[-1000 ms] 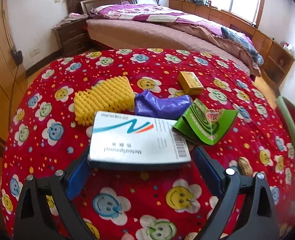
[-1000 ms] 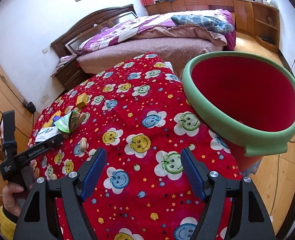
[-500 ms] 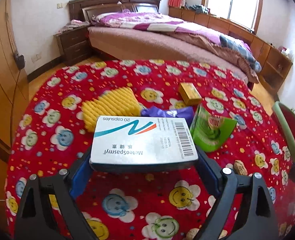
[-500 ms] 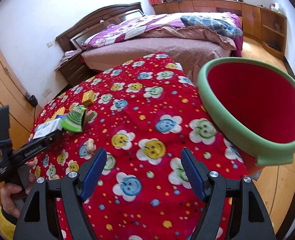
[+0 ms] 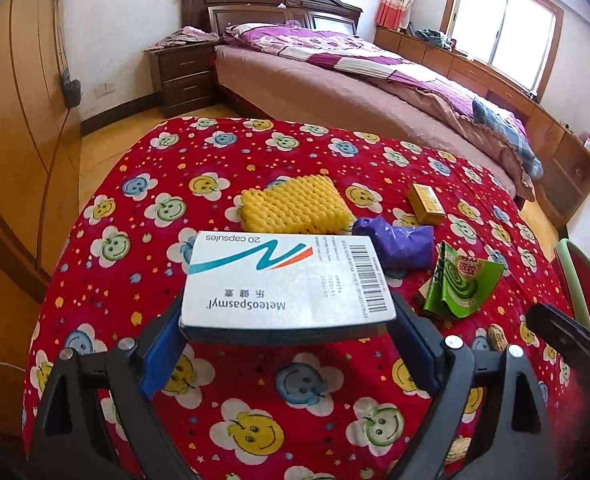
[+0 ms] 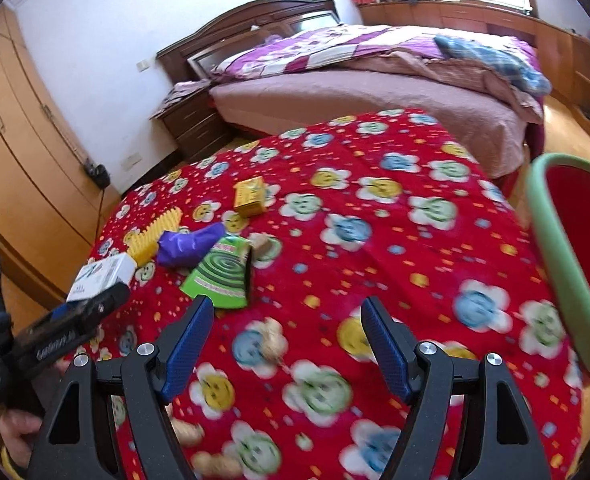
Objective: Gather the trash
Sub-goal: 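Grasp the green mosquito-coil box with the right gripper while the left gripper holds the medicine box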
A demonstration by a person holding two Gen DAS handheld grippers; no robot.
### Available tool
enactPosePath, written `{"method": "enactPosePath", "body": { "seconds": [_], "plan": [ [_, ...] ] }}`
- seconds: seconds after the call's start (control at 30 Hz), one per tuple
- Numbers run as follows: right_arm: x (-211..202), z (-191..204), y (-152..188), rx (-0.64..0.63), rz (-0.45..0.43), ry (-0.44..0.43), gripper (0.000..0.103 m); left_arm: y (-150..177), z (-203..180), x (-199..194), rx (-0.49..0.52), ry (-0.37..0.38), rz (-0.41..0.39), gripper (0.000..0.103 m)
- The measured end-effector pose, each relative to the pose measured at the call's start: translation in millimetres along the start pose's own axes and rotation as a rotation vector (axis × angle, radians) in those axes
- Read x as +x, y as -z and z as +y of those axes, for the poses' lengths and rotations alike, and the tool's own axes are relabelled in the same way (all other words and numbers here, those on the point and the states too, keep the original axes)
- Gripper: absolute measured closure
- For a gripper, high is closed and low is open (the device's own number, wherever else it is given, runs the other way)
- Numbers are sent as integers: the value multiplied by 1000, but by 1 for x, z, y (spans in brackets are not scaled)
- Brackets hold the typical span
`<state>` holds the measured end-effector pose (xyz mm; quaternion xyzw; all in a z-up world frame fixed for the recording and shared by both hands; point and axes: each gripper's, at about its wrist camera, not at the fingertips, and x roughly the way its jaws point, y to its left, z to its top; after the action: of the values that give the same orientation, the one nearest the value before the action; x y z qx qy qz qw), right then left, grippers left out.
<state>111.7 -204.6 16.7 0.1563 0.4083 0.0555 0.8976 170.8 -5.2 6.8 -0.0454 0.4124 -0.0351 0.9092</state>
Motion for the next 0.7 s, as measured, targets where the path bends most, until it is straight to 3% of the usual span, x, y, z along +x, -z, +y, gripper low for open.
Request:
{"method": "enactPosePath", "body": {
  "seconds": [0.3,0.47,0.7],
  "plan": [
    [43,12,-7,15,82,-85,60,3,-4,-2,8,14,-14,11],
    [46,12,-3,8,81,-96,96,4,-7,-2,8,26,-11,11],
    [29,4,2,43,34,-134,101,8,-6,-14,-6,38,-26,11]
  ]
}}
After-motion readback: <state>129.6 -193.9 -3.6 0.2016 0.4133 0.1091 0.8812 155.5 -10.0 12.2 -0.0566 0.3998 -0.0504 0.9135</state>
